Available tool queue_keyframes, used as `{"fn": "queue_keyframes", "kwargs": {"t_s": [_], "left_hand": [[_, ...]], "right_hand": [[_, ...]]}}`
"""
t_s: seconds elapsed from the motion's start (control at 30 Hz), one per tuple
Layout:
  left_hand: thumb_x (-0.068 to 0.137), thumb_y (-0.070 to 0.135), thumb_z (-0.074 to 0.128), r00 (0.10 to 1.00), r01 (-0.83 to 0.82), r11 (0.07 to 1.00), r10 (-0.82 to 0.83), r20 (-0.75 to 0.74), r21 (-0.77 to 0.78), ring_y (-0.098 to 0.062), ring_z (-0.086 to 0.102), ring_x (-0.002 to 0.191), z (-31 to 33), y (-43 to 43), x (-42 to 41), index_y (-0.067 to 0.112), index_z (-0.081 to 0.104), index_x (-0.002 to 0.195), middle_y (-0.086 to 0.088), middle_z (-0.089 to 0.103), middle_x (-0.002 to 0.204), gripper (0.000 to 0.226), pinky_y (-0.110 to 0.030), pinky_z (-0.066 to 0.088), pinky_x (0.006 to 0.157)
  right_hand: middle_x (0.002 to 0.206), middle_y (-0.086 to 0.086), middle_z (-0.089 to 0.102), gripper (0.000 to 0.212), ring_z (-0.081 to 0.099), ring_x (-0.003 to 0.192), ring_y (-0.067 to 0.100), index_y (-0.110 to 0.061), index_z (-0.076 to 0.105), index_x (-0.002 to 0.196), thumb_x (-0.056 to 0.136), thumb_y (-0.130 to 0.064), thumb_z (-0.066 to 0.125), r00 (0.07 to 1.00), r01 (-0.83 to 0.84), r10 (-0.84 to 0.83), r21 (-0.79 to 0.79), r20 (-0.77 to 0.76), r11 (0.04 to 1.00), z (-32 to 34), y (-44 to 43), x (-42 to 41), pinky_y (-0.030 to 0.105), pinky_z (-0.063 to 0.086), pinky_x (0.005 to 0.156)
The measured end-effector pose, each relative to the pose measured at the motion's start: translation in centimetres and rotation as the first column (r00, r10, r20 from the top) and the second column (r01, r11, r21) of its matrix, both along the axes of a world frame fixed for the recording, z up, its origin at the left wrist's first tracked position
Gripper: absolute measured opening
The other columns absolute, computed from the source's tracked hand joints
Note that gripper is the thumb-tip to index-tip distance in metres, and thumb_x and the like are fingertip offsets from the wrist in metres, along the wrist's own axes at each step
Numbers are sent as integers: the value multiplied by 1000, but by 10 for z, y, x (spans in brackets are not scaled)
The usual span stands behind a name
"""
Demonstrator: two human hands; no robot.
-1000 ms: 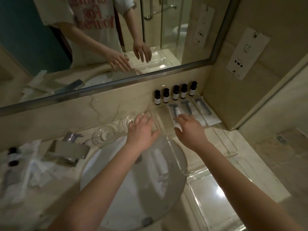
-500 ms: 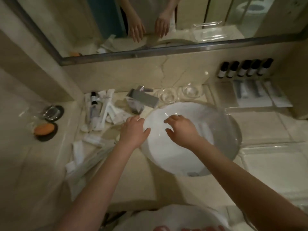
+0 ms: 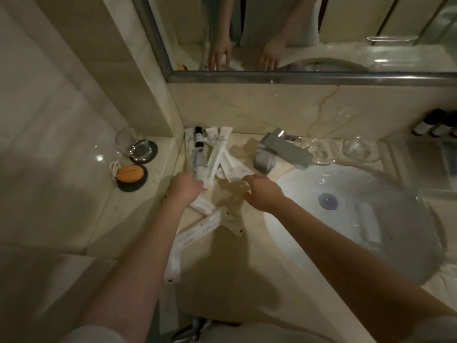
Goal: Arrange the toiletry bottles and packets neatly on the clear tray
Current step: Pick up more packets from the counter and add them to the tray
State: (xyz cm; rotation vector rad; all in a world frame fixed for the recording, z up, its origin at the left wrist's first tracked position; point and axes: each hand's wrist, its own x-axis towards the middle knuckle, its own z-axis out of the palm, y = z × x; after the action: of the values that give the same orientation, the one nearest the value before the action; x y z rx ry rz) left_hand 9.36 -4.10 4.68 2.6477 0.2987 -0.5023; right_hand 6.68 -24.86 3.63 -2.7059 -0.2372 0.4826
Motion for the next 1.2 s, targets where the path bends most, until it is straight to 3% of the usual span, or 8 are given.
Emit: {"fn": "queue_keyframes", "kwargs": {"t_s": [0.33, 0.47, 0.6, 0.8, 0.97, 1.03, 1.1, 1.2], "left_hand": [[86, 38, 61, 982, -134, 989, 124, -143, -66, -31, 57, 107, -17, 5, 72, 10, 48, 127, -13, 56, 124, 51, -32, 43, 73], [86, 32, 61, 974, -203, 979, 199, -107, -29, -30, 61, 96, -26, 6, 79, 11, 52, 115, -11, 62, 111, 36, -32, 43, 68], [87, 27, 61, 988, -152, 985, 154, 12, -81, -25, 62, 82, -22, 4, 79, 13, 60, 100, -7, 67, 95, 20, -29, 43, 63], [85, 26, 61, 894, 187, 980, -200, 401, 71, -15, 50, 78, 11, -11, 57, 20, 55, 83, 6, 52, 80, 8, -29, 42, 79], [78, 26, 68, 835, 229, 973, -189, 517, -15, -16, 51, 84, 20, -18, 30, 15, 58, 88, 7, 49, 84, 19, -24, 34, 76], [74, 36, 73, 891, 134, 975, -40, 451, -178, -12, 50, 91, 18, -17, 19, 14, 57, 105, 7, 50, 97, 41, -23, 38, 79], [75, 42, 72, 976, -57, 875, 150, 157, -480, -12, 50, 102, 23, -19, 11, 17, 53, 119, 6, 51, 112, 53, -27, 42, 84], [82, 31, 67, 938, -341, 481, 237, -254, -808, -17, 58, 97, 27, -23, -1, 18, 59, 101, -4, 59, 112, 25, -33, 50, 81]], "right_hand": [[139, 16, 46, 53, 50, 121, 33, -11, 33, 141, 93, -28, 50, 987, 28, -31, -21, -158, 999, -16, 37, 91, 41, 46, 93], [140, 15, 41, 53, 50, 119, 33, -13, 33, 141, 92, -24, 50, 991, 70, -68, 18, -117, 997, -25, 42, 102, 41, 48, 89], [132, 14, 51, 45, 55, 111, 30, -12, 45, 134, 93, -29, 52, 983, 184, -184, 250, -22, 951, -17, 45, 115, 36, 47, 88], [91, 5, 64, 46, 63, 73, 20, -13, 59, 107, 89, -54, 50, 880, 444, -201, 597, -430, 669, 24, 49, 118, 33, 52, 66], [75, 9, 58, 19, 55, 59, 15, -3, 57, 90, 91, -21, 59, 923, 370, -147, 714, -356, 594, 44, 32, 100, 24, 48, 56], [72, 8, 55, 14, 54, 55, 14, -2, 57, 92, 92, -16, 58, 916, 400, -188, 763, -356, 508, 50, 22, 89, 22, 48, 52], [70, 7, 55, 15, 52, 51, 14, -2, 56, 94, 93, -17, 57, 895, 446, -191, 807, -404, 386, 55, 12, 78, 20, 46, 48], [71, 7, 56, 19, 51, 50, 13, -4, 55, 101, 94, -21, 56, 865, 501, -199, 818, -461, 283, 57, 2, 59, 19, 45, 46]]}}
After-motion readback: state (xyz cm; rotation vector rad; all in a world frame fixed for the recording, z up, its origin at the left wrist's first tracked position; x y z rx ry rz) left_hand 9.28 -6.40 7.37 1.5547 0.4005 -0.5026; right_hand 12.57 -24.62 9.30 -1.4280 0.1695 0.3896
